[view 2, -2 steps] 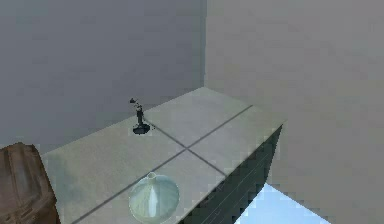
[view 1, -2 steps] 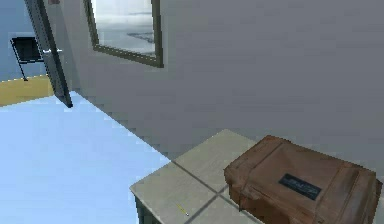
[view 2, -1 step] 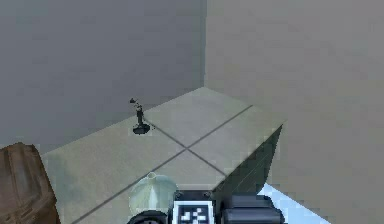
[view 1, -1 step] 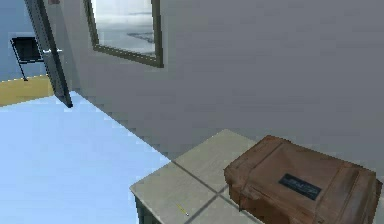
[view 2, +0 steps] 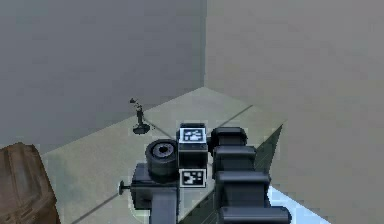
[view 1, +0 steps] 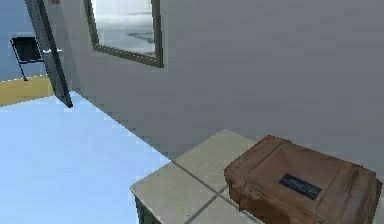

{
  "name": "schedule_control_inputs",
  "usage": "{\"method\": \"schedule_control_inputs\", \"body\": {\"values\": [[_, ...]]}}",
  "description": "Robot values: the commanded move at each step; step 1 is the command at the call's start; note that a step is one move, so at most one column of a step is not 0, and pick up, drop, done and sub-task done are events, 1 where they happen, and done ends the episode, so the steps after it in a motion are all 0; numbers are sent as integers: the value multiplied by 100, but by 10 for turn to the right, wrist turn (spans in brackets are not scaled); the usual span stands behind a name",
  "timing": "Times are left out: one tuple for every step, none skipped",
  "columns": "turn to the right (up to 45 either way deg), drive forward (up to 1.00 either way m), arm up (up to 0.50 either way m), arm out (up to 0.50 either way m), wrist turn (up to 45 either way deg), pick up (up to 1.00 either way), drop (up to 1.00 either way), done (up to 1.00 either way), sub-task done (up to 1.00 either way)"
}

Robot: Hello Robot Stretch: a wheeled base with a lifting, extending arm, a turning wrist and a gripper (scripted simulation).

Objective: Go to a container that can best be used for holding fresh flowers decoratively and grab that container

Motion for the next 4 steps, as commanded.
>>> {"method": "schedule_control_inputs", "body": {"values": [[0, 0, 0, 0, 450, 0, 0, 0, 0], [0, 0, 0, 0, 450, 0, 0, 0, 0], [0, 0, 0, 0, 450, 0, 0, 0, 0], [0, 0, 0, 0, 240, 0, 0, 0, 0]]}}
